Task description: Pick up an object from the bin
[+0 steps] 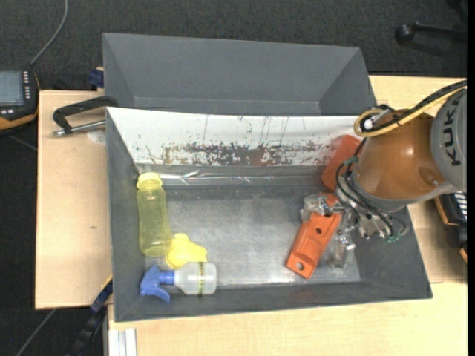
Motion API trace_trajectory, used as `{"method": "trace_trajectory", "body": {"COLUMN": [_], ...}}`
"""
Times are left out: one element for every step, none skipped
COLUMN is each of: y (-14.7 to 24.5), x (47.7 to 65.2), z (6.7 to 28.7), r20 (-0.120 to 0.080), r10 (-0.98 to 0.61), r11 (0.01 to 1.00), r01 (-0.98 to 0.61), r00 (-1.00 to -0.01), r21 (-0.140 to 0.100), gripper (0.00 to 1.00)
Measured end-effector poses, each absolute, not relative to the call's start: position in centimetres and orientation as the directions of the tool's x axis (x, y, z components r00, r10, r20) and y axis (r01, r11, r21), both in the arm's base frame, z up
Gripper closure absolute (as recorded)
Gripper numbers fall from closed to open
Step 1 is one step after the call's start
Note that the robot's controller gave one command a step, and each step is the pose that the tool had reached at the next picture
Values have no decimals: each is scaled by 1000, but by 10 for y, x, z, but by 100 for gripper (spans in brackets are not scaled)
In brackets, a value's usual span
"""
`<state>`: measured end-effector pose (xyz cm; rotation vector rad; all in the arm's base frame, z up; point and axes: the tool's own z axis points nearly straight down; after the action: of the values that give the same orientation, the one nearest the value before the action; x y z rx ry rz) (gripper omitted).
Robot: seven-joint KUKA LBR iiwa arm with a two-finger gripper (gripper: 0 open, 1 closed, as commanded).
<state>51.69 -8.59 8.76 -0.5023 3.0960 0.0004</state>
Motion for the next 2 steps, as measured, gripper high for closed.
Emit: {"method": "trace_trajectory", "body": {"y": [-65,-64], "x": [532,532], "z": [71,71], "r20": [-5,-5], "r10": [-391,-392], "r11": [920,920], "r01": [-391,-392], "r00": [-920,-920], "r21": [4,4], "gripper": [100,100]}}
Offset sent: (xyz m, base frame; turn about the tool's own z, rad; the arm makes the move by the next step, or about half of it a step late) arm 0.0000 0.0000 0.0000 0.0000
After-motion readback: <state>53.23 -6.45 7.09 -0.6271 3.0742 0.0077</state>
